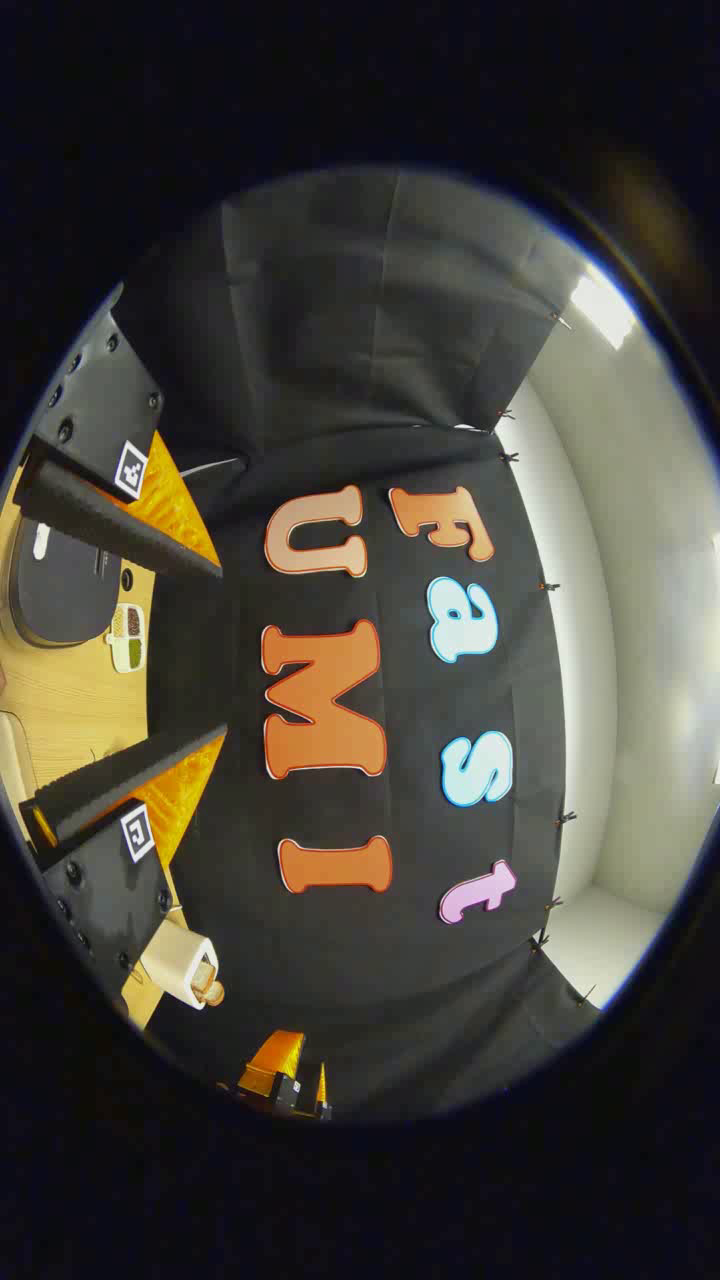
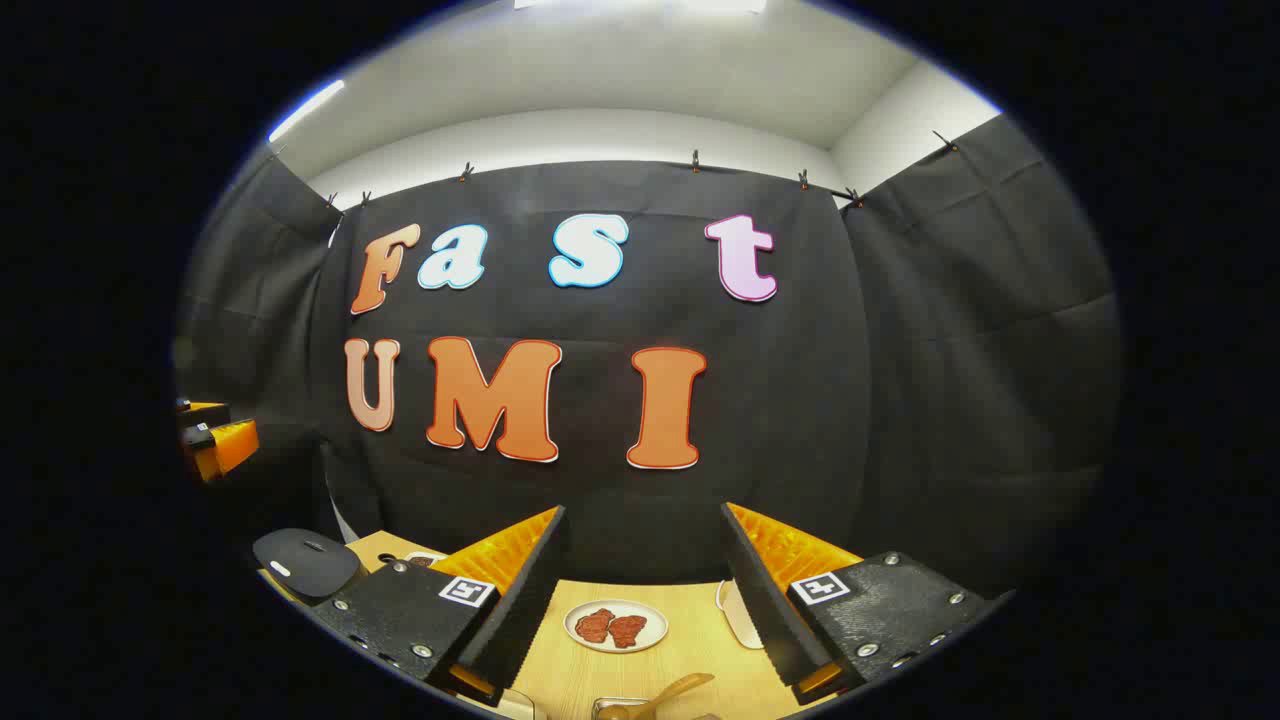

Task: Close the left gripper, press the button to open the rice cooker; take a wooden spoon from the chopstick holder with the right hand, scoop a spoonful of rice and pour it into the rice cooker, then put the wooden spoon back into the chopstick holder.

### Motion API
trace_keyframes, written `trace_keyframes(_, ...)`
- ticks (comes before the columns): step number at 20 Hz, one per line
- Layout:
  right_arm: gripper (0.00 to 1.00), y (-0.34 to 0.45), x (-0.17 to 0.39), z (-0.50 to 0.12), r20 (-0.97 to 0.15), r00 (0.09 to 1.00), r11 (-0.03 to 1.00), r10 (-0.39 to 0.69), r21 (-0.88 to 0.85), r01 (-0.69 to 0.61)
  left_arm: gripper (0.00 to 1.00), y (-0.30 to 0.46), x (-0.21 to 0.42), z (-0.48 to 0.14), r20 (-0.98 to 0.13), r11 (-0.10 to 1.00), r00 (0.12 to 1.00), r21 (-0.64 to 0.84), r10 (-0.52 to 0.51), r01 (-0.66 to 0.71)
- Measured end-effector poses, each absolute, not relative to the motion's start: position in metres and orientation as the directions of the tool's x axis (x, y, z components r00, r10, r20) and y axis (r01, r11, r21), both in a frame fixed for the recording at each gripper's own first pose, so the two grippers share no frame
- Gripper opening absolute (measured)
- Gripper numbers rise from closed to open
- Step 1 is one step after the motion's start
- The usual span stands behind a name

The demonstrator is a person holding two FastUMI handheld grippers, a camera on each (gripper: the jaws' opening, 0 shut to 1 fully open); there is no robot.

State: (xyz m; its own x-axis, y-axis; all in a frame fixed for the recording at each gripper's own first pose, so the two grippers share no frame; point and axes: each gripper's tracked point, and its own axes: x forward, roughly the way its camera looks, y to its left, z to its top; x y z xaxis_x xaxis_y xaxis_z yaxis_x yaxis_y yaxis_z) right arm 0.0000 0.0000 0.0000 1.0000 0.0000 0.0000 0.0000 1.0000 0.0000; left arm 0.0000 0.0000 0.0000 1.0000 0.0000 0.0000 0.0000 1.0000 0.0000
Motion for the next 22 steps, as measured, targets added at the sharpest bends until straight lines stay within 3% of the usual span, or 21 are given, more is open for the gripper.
trace_keyframes(2,0.92,-0.01,-0.002,-0.006,-0.015,1.0,1.0,-0.02,-0.013,0.02,1.0,0.003,-0.001,-0.003,-0.015,1.0,1.0,-0.001,0.006,-0.006)
trace_keyframes(4,0.92,-0.015,-0.005,-0.01,-0.027,0.999,0.999,-0.035,-0.015,0.034,0.87,0.001,-0.001,-0.006,-0.027,1.0,1.0,-0.018,0.001,-0.001)
trace_keyframes(8,0.92,-0.023,-0.007,-0.011,-0.035,0.998,0.998,-0.054,-0.016,0.053,1.0,0.004,0.001,0.001,-0.016,1.0,1.0,-0.027,0.006,-0.006)
trace_keyframes(10,0.92,-0.024,-0.009,-0.006,-0.023,0.998,0.998,-0.055,-0.008,0.055,0.95,0.007,0.002,0.007,0.0,1.0,1.0,-0.028,0.012,-0.012)
trace_keyframes(11,0.92,-0.024,-0.008,-0.004,-0.017,0.998,0.999,-0.052,0.0,0.052,0.87,0.007,0.002,0.009,0.006,1.0,1.0,-0.021,0.015,-0.015)
trace_keyframes(14,0.92,-0.017,-0.005,-0.005,-0.021,0.999,0.999,-0.04,0.014,0.041,1.0,0.002,0.002,0.01,0.017,1.0,1.0,-0.004,0.014,-0.014)
trace_keyframes(22,0.94,-0.005,0.005,-0.002,-0.016,1.0,1.0,-0.014,0.025,0.015,1.0,0.009,0.002,0.009,0.008,1.0,1.0,0.022,0.023,-0.023)
